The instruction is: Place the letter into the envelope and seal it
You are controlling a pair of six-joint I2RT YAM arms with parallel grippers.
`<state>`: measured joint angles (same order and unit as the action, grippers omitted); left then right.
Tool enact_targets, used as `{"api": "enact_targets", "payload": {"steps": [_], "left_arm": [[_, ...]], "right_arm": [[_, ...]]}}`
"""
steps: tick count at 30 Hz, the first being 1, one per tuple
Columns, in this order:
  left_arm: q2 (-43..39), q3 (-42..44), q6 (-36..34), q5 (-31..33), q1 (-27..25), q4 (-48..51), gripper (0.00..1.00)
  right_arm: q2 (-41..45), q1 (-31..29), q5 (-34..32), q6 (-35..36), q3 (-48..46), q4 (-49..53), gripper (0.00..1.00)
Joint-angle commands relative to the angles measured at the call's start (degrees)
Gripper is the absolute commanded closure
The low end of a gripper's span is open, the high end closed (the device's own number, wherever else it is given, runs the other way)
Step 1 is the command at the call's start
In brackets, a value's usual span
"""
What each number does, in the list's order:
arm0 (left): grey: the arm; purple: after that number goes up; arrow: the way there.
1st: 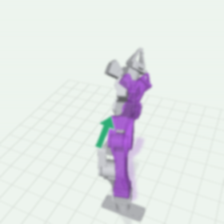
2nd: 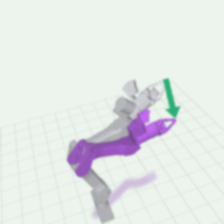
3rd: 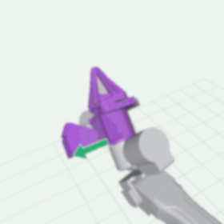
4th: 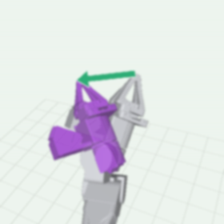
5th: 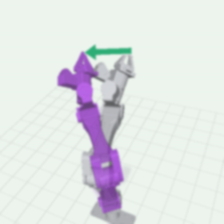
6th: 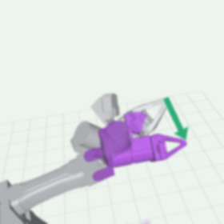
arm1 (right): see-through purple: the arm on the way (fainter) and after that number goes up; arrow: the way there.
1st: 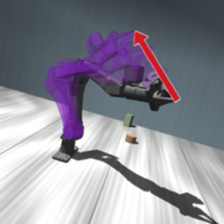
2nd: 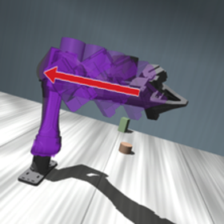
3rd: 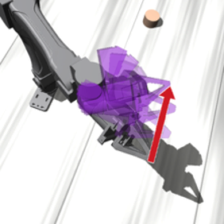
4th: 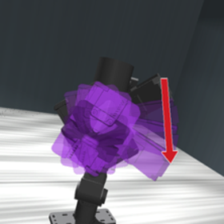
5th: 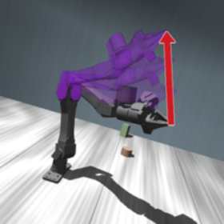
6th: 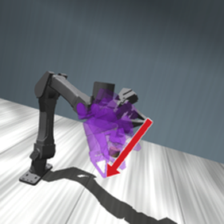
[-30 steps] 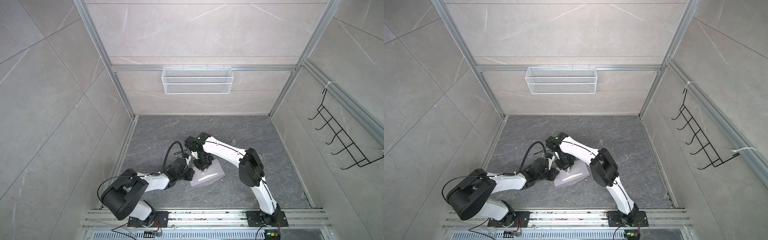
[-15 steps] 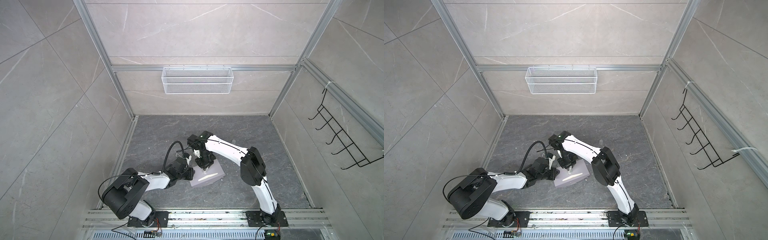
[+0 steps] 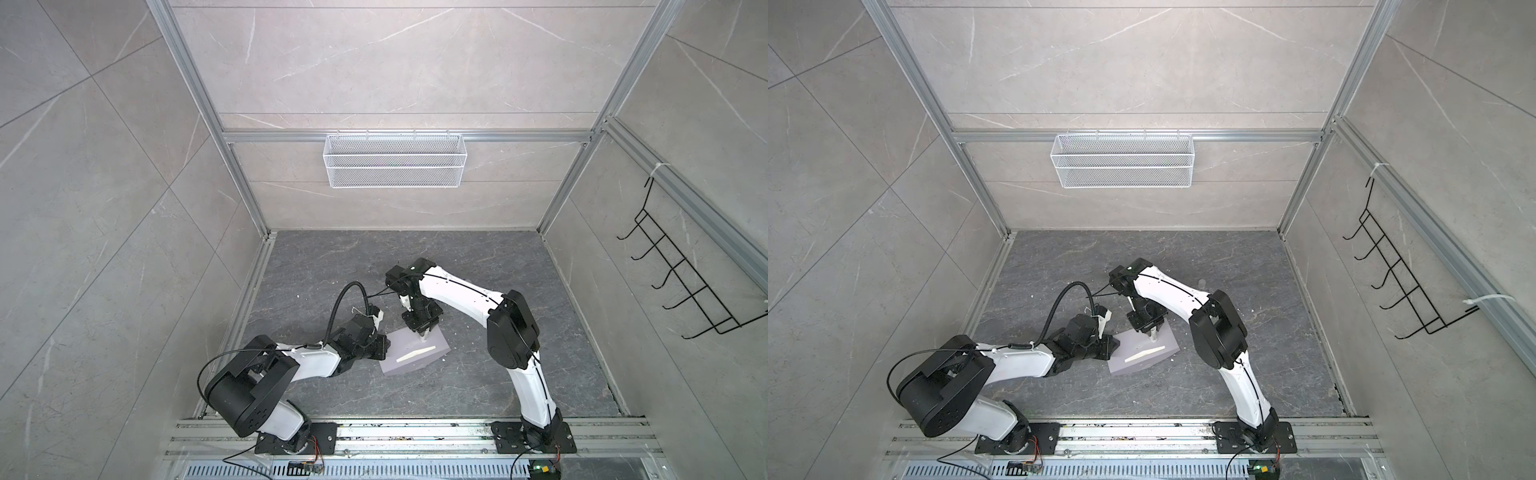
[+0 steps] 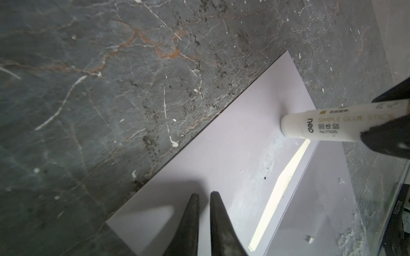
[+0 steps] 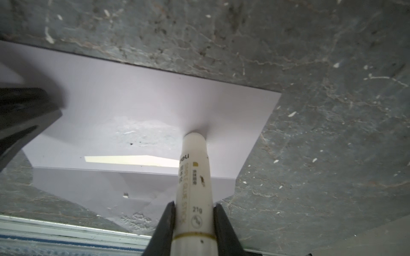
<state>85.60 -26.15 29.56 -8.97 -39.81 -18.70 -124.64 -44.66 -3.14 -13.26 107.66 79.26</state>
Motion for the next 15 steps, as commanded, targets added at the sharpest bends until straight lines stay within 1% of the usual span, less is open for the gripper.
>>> {"api": "enact_targets", "payload": {"steps": [1,8,12,15], "left_arm": [[1.67,0.05,-1.14,0.73,0.10,4.22,0.84],[1.58,0.05,-1.08,0.63,0.15,4.21,0.84],[1.50,0.14,-1.06,0.64,0.17,4.29,0.84],[1.58,0.07,-1.00,0.66,0.17,4.27,0.84]], "right_arm": [[-1.44,1.36,-5.83,0.07,-2.70,0.75,1.00],[-1.02,1.45,-3.57,0.24,-2.06,-0.04,1.00],[2.38,1.42,0.73,0.52,-0.95,-1.34,1.00],[5.44,1.47,2.53,0.43,0.61,-1.18,1.00]]}}
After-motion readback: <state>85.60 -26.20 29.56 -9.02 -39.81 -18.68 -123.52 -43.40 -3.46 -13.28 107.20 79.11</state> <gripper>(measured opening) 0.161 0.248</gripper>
